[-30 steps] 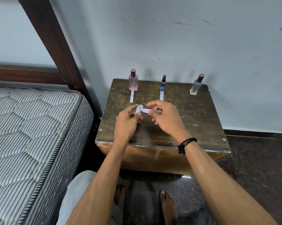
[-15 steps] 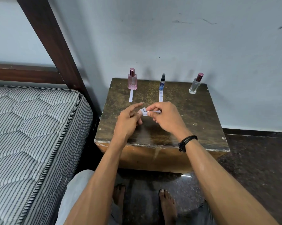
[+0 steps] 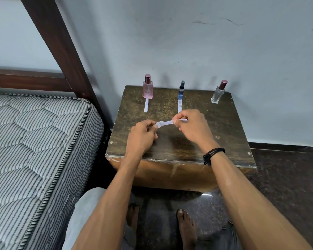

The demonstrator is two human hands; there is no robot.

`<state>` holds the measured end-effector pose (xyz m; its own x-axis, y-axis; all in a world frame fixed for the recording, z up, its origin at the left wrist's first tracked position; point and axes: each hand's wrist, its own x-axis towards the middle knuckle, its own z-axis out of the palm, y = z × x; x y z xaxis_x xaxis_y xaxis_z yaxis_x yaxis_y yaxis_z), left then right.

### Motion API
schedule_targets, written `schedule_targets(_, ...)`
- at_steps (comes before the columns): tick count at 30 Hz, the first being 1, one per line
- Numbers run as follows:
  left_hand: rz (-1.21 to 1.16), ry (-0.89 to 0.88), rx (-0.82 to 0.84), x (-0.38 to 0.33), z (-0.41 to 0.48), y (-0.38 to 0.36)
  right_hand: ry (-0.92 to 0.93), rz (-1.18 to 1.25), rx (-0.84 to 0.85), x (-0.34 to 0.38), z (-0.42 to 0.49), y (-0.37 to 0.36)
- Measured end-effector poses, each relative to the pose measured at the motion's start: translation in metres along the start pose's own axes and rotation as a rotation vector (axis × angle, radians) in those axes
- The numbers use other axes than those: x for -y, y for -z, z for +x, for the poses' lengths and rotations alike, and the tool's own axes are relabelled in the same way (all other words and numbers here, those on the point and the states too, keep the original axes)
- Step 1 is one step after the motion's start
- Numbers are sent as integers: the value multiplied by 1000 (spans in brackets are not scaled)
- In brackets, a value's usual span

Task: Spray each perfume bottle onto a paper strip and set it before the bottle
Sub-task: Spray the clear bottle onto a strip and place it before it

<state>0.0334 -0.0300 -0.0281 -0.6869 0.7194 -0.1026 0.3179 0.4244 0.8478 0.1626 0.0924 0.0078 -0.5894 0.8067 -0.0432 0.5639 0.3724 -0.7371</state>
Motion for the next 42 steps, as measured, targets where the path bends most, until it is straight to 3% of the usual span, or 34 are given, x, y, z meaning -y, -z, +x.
schedule_targets(14,108,114,-73,-2,-2,3,-59,-72,-41,-3,1,9)
schedule_targets(20,-138,158,-158,4,3,12,-191,171,-218,-19,7,39)
schedule_targets(33,13,212,-303,16,8,15,-168,334,-86,-14,4,35)
schedule_targets(37,173,221,-293,17,8,14,-143,221,-114,-18,6,35)
schedule_targets(42,316,132,-344,18,5,15,15,-239,-104,-20,5,37)
